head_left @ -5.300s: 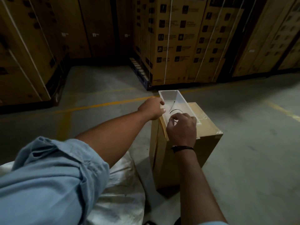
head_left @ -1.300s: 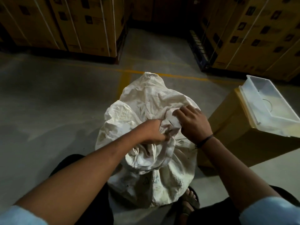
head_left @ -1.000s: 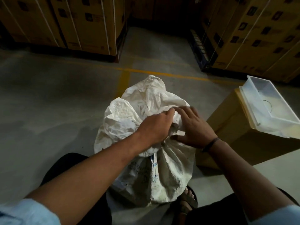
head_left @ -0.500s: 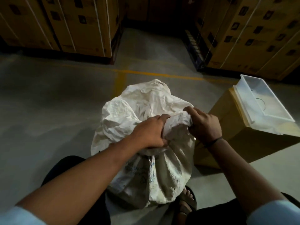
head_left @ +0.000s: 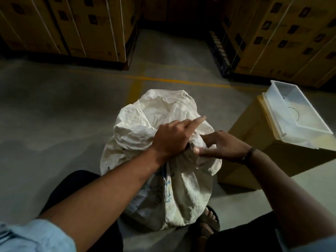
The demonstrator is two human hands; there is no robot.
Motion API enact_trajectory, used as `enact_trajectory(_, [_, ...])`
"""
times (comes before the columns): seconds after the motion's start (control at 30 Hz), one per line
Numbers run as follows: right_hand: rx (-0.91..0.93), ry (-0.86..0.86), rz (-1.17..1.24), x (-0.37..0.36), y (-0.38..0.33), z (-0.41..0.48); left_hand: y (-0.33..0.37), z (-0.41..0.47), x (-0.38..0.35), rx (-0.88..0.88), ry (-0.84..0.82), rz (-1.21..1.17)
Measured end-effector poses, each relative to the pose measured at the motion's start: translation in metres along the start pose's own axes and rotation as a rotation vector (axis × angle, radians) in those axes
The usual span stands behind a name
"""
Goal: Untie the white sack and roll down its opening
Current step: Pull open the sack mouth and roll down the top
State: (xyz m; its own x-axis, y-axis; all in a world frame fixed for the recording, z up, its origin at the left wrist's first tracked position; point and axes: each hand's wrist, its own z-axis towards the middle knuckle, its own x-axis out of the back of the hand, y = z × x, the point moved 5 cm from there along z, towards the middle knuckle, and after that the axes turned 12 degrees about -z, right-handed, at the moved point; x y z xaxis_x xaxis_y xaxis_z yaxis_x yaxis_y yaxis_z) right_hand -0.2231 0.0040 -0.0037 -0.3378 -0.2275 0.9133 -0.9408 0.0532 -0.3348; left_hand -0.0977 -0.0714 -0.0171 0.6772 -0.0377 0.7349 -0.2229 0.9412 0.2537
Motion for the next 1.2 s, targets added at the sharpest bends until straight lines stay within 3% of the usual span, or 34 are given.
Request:
enact_trajectory(0.13, [-0.035, 0.157, 0.096, 0.019, 0.006, 0.008, 0.012, 0.008, 0.007, 0.031, 0.114, -0.007])
enact_trajectory(0.27, [-0.051, 0.078, -0.220, 0.005, 0.003, 0.018, 0.021, 0.010, -0.009, -0.049, 0.092, 0.026])
enact_trajectory(0.33, [-0.059, 0.187, -0.500, -0.003, 0.003, 0.022, 0.020, 0.012, -0.015, 0.011, 0.077, 0.022])
enact_trajectory(0.4, [-0.088, 0.383, -0.643, 0.002, 0.004, 0.019, 0.007, 0.014, -0.019, 0.190, -0.058, -0.081])
enact_trajectory(0.47, [-0.122, 0.561, -0.665, 0.010, 0.010, 0.011, -0.014, 0.011, -0.022, 0.367, -0.305, -0.197])
enact_trajectory(0.6, [-0.060, 0.795, -0.776, -0.001, 0.018, 0.001, -0.036, -0.007, -0.025, 0.453, -0.644, -0.248])
enact_trajectory(0.67, [0.064, 0.758, -0.732, -0.005, 0.014, 0.005, -0.040, -0.007, -0.024, 0.429, -0.589, -0.182])
enact_trajectory(0.77, [0.122, 0.430, -0.702, -0.005, 0.011, 0.012, -0.035, -0.007, -0.024, 0.261, -0.464, 0.120])
enact_trajectory(0.87, [0.020, 0.102, -0.380, -0.003, 0.017, 0.003, -0.021, -0.006, -0.025, 0.143, -0.335, 0.221])
enact_trajectory(0.93, [-0.045, 0.010, -0.214, 0.000, 0.020, -0.001, -0.006, -0.006, -0.024, 0.114, -0.259, 0.157])
enact_trajectory(1.1, [-0.119, 0.263, -0.465, -0.009, 0.006, 0.015, 0.011, -0.004, -0.004, 0.087, -0.196, -0.058])
enact_trajectory(1.2, [-0.094, 0.430, -0.622, -0.016, 0.000, 0.018, -0.015, -0.010, -0.008, 0.354, -0.552, -0.369])
